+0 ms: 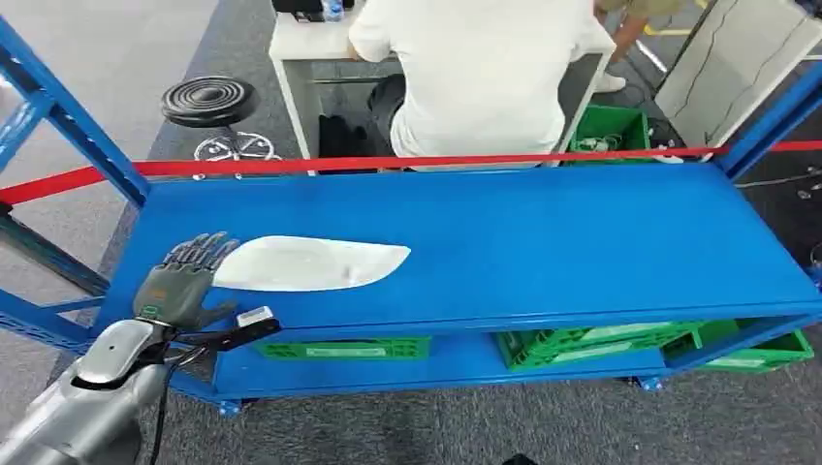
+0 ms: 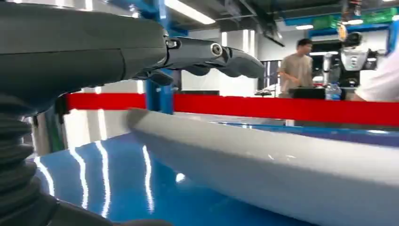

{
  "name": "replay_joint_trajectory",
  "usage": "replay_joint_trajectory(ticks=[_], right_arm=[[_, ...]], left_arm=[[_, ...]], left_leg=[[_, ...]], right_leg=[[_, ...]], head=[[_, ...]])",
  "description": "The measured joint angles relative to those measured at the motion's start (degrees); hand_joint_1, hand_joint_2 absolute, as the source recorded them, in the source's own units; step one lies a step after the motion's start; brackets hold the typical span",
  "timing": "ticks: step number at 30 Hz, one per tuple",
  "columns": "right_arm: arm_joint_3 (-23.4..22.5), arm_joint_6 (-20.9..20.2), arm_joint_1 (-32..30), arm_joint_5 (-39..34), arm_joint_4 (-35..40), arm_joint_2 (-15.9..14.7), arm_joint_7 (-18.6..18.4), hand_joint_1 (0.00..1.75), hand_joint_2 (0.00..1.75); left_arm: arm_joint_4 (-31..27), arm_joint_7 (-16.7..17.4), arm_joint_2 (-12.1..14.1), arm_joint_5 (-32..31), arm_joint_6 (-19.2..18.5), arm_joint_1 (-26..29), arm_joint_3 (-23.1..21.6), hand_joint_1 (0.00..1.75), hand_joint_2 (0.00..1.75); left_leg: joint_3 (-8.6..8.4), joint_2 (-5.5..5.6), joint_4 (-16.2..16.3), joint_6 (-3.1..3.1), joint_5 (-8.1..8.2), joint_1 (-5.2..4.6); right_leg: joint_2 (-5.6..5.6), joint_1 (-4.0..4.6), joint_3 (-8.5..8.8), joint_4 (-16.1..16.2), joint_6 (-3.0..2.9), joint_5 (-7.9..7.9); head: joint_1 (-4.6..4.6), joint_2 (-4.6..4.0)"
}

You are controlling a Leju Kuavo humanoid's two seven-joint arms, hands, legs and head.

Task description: Take the parts from the cabinet and place them on the table.

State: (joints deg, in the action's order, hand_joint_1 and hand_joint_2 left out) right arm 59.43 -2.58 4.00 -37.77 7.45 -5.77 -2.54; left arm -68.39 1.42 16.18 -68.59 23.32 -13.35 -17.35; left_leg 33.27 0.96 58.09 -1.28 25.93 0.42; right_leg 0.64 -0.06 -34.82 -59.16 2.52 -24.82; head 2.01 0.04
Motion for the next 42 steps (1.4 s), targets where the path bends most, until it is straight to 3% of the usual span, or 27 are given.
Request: replay_joint_trajectory(ticks=[2,4,6,8,9,10,12,13,14,15,16,18,19,20,22,23,24,26,27,28,32,34,35,38,39,40,42], right_arm=[[0.07,0.04,-0.13,-0.02,0.00,0.00,0.00,0.00,0.00],[0.17,0.13,-0.08,-0.09,0.00,0.02,0.05,0.00,0.00],[0.22,0.20,-0.03,-0.17,0.00,0.04,0.07,0.00,0.00],[0.35,0.17,-0.10,-0.22,0.00,0.13,0.04,0.00,0.00],[0.39,0.15,-0.15,-0.24,0.00,0.17,0.04,0.00,0.00],[0.42,0.15,-0.15,-0.24,0.00,0.24,0.04,0.00,0.00],[0.44,0.15,-0.04,-0.26,0.02,0.31,0.02,0.00,0.00],[0.44,0.11,-0.04,-0.26,0.00,0.31,0.02,0.00,0.00],[0.44,0.07,-0.02,-0.24,0.02,0.31,0.02,0.00,0.00],[0.48,-0.07,-0.05,-0.22,0.00,0.31,-0.02,0.00,0.00],[0.57,-0.24,-0.12,-0.20,0.00,0.31,-0.04,0.00,0.00],[0.83,-0.42,-0.07,-0.20,0.00,0.31,-0.11,0.00,0.00],[0.87,-0.50,-0.01,-0.22,0.02,0.35,-0.09,0.00,0.00],[0.90,-0.61,0.08,-0.24,0.04,0.48,-0.11,0.00,0.00],[0.94,-0.68,0.06,-0.35,0.04,0.55,-0.11,0.00,0.00],[0.96,-0.68,-0.05,-0.35,0.04,0.57,-0.13,0.00,0.00],[0.98,-0.68,-0.10,-0.37,0.04,0.59,-0.20,0.00,0.00],[1.12,-0.68,-0.02,-0.37,0.04,0.59,-0.20,0.00,0.00],[1.20,-0.68,0.04,-0.37,0.04,0.59,-0.20,0.00,0.00],[1.22,-0.68,0.11,-0.41,0.04,0.61,-0.20,0.00,0.00],[1.33,-0.79,0.04,-0.81,0.07,0.79,-0.11,0.00,0.00],[1.40,-0.76,0.03,-1.14,0.07,0.87,0.02,0.00,0.00],[1.40,-0.72,0.09,-1.29,0.07,0.87,0.07,0.00,0.00],[1.40,-0.72,0.09,-1.60,0.07,1.03,0.09,0.00,0.00],[1.40,-0.74,-0.04,-1.68,0.07,1.07,0.09,0.00,0.00],[1.40,-0.77,-0.12,-1.70,0.07,1.09,0.07,0.00,0.00],[1.40,-0.79,-0.08,-1.73,0.07,1.27,0.09,0.00,0.00]], left_arm=[[0.53,0.00,-0.09,-0.15,0.02,-0.57,-0.46,0.00,1.75],[0.87,0.04,-0.02,-0.39,0.18,-0.92,-0.79,0.00,1.75],[1.69,0.11,-0.05,-0.77,0.33,-1.50,-1.05,0.00,1.75],[2.41,0.11,-0.15,-1.27,0.37,-1.67,-1.44,0.00,1.75],[2.69,0.17,-0.20,-1.38,0.37,-1.76,-1.71,0.00,1.75],[2.84,0.26,-0.26,-1.46,0.37,-2.04,-1.86,0.00,1.75],[3.11,0.31,-0.31,-1.64,0.37,-2.86,-2.08,0.00,1.75],[3.43,0.31,-0.33,-1.66,0.33,-3.32,-2.25,0.00,1.75],[3.80,0.13,-0.44,-1.62,0.20,-3.97,-2.47,0.00,1.75],[4.27,-0.15,-0.57,-1.31,-0.02,-4.40,-2.87,0.68,1.75],[4.77,-0.50,-0.79,-1.07,-0.40,-4.87,-3.24,1.75,1.75],[7.36,-2.33,-1.61,0.63,-2.12,-6.63,-4.30,1.75,1.75],[8.58,-3.12,-2.01,1.24,-2.82,-7.69,-4.89,1.75,1.75],[9.82,-3.65,-2.41,1.49,-3.30,-8.72,-5.40,1.75,1.75],[12.79,-4.31,-3.33,1.92,-3.89,-10.22,-6.67,1.75,1.75],[13.82,-4.35,-3.68,1.99,-4.09,-10.73,-7.08,1.75,1.75],[14.65,-4.37,-3.96,2.10,-4.13,-11.03,-7.50,1.75,1.75],[15.76,-4.41,-4.44,2.27,-4.15,-11.60,-7.89,1.75,1.75],[16.26,-4.57,-4.63,2.27,-4.28,-11.94,-8.09,1.75,1.75],[16.68,-4.61,-4.77,2.38,-4.37,-12.03,-8.33,1.75,1.75],[18.60,-5.20,-4.99,2.43,-4.81,-13.31,-9.51,1.75,1.75],[19.32,-5.22,-5.07,2.43,-4.81,-14.02,-10.12,1.75,1.75],[19.69,-5.22,-5.24,2.40,-4.79,-14.47,-10.62,1.75,1.75],[20.79,-5.07,-5.44,2.40,-4.66,-14.89,-11.85,1.75,1.75],[21.03,-4.96,-5.47,2.25,-4.66,-15.05,-12.22,1.75,1.75],[21.20,-4.83,-5.51,2.21,-4.66,-15.32,-12.57,1.75,1.75],[21.40,-4.50,-5.49,1.81,-4.79,-16.07,-13.31,1.75,1.75]], left_leg=[[-0.19,0.01,-0.44,-0.79,-0.15,0.14],[0.59,-0.24,1.34,-1.26,1.75,0.10],[4.61,-0.26,9.82,-1.59,6.31,0.16],[8.08,-0.26,16.84,-1.69,8.44,0.12],[8.07,-0.27,16.72,-1.65,7.45,0.12],[6.97,-0.28,14.24,-1.61,5.25,0.15],[2.25,-0.37,4.71,-1.63,0.00,0.23],[0.65,-0.47,1.42,-1.69,-0.71,0.34],[0.10,-0.25,-0.37,-1.26,0.01,0.28],[0.44,-0.22,0.14,-0.74,-0.12,0.24],[0.48,-0.17,0.22,-0.37,-0.04,0.07],[0.35,-0.18,0.01,0.35,-0.31,0.42],[0.27,-0.18,0.01,0.56,-0.32,0.47],[0.27,-0.18,0.01,0.92,-0.35,0.49],[0.30,-0.20,0.02,1.14,-0.37,0.40],[0.29,-0.20,0.03,1.15,-0.36,0.36],[0.23,-0.19,0.03,1.15,-0.36,0.34],[0.03,-0.16,0.04,1.12,-0.34,0.36],[-0.11,-0.15,0.04,1.02,-0.28,0.41],[-0.17,-0.16,0.04,0.80,-0.20,0.33],[0.09,-0.09,-0.41,-0.45,-0.62,0.11],[0.30,-0.19,0.16,-1.06,0.24,0.11],[1.42,-0.30,2.43,-1.25,2.01,0.08],[7.60,-0.30,15.55,-1.52,7.71,0.09],[8.37,-0.30,16.84,-1.49,7.53,0.11],[7.99,-0.31,15.85,-1.47,6.16,0.12],[4.11,-0.34,7.80,-1.37,1.01,0.15]], right_leg=[[0.08,0.05,-0.05,0.28,-0.76,0.23],[0.00,-0.38,0.18,0.77,-1.34,0.53],[-0.03,-0.37,0.08,0.77,-1.61,0.52],[-0.04,-0.35,0.03,0.76,-1.62,0.52],[-0.04,-0.35,0.07,0.75,-1.62,0.52],[-0.04,-0.38,0.10,0.73,-1.60,0.51],[-0.01,-0.50,0.25,0.64,-1.34,0.43],[0.04,-0.28,0.12,0.50,-0.96,0.38],[0.14,0.06,-0.35,-0.18,-0.68,0.23],[0.10,0.06,-0.45,0.08,-0.36,0.45],[0.08,0.00,-0.35,0.33,-0.18,0.56],[0.00,-0.12,-0.53,0.21,0.35,0.30],[-0.10,-0.12,-0.85,-0.95,0.70,-0.69],[-0.16,-0.14,-2.17,-4.05,1.00,-2.52],[-0.18,-0.23,-6.72,-13.94,1.29,-6.76],[-0.18,-0.23,-8.26,-17.18,1.32,-7.65],[-0.18,-0.23,-8.50,-17.50,1.27,-7.15],[-0.18,-0.23,-5.44,-11.33,1.00,-3.25],[-0.18,-0.28,-2.40,-5.46,0.91,-0.63],[-0.19,-0.35,-0.12,-0.96,0.86,0.40],[0.05,0.05,0.03,-0.02,-0.18,0.08],[-0.10,-0.40,0.23,0.53,-0.96,0.53],[-0.15,-0.43,0.13,0.53,-1.27,0.54],[-0.17,-0.41,-0.06,0.53,-1.49,0.61],[-0.17,-0.42,-0.04,0.53,-1.49,0.61],[-0.17,-0.43,-0.02,0.51,-1.48,0.61],[-0.17,-0.54,0.12,0.49,-1.32,0.62]], head=[[0.07,0.00],[-0.22,0.00],[-0.37,0.00],[-0.44,0.00],[-0.44,0.00],[-0.46,0.00],[-0.46,0.00],[-0.63,0.00],[-0.85,0.00],[-0.50,0.02],[-0.57,0.00],[-0.59,0.00],[-0.25,0.00],[0.09,0.00],[0.15,0.00],[0.11,0.00],[0.17,0.00],[0.13,0.00],[0.20,0.00],[0.24,0.00],[0.17,0.00],[0.09,0.00],[-0.13,0.00],[-0.20,0.00],[-0.17,0.00],[-0.20,0.00],[-0.22,0.00]])
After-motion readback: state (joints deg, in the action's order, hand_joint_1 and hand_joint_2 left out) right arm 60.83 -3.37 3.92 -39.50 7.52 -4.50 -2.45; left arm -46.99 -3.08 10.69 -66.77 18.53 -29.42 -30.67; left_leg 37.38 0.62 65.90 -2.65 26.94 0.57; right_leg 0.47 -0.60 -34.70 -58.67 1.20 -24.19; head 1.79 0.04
